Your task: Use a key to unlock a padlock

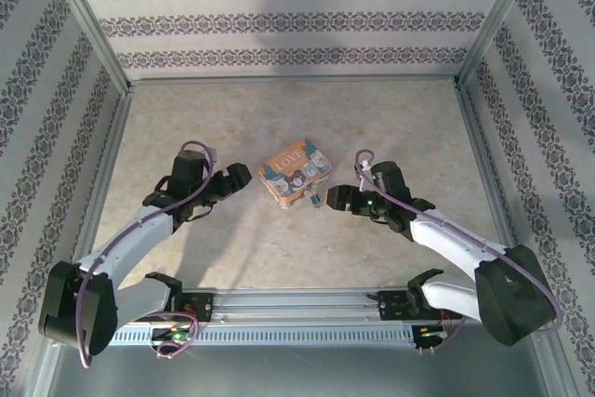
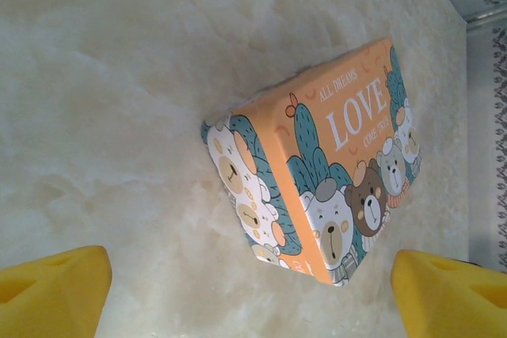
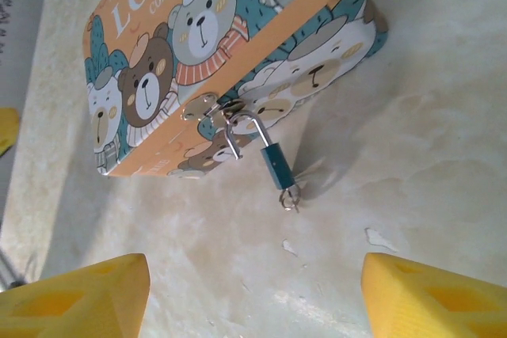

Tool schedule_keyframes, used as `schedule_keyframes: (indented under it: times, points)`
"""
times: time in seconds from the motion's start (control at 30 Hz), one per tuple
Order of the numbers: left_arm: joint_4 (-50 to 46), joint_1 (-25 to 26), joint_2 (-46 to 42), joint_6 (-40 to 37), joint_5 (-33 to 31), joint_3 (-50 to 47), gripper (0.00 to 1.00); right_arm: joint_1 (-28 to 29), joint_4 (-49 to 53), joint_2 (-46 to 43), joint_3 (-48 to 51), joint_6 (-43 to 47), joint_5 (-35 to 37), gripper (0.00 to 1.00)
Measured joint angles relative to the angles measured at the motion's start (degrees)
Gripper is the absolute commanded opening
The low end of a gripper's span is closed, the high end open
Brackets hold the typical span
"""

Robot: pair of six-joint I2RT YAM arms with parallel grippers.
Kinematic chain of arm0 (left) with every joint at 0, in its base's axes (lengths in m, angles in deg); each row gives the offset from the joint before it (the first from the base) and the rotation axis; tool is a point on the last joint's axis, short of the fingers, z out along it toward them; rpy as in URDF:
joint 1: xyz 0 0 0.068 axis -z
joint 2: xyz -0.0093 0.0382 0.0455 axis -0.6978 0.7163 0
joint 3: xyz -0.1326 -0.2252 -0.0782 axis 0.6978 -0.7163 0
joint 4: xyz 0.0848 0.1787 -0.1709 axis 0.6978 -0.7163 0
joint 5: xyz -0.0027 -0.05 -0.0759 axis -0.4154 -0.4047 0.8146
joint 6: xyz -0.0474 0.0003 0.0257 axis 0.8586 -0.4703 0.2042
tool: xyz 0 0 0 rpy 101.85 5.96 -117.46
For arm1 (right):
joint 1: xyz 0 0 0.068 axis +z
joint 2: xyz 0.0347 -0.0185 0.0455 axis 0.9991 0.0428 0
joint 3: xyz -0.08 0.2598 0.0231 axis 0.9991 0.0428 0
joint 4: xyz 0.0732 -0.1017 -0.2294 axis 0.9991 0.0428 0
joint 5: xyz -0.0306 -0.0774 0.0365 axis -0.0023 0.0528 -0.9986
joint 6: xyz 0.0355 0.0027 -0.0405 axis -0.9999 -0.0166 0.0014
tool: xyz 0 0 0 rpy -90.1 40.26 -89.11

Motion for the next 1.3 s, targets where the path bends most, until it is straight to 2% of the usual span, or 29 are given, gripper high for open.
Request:
schedule_keyframes:
  times: [0.2,0.4,0.7,0.9,1.3]
  points:
    - [3.74,0.04,6.80,1.27,4.26,0.02,0.91,-0.07,-7.06,7.76,0.28,-0.24,-4.68,0.62]
    - [7.23,0.04,10.45,2.58,6.45,0.11,0.91,-0.02,-10.60,14.47,0.00,-0.11,-5.27,0.53]
    - [10.71,0.11,13.07,3.85,7.43,0.24,0.91,3.58,-12.48,19.56,-3.08,0.07,-0.42,0.49]
    - [11.85,0.17,13.90,4.28,7.43,0.24,0.91,5.35,-12.87,22.60,-5.99,0.22,2.49,0.42]
    - [12.04,0.17,13.90,4.28,7.43,0.24,0.91,7.15,-11.13,23.28,-7.80,1.38,6.45,0.35]
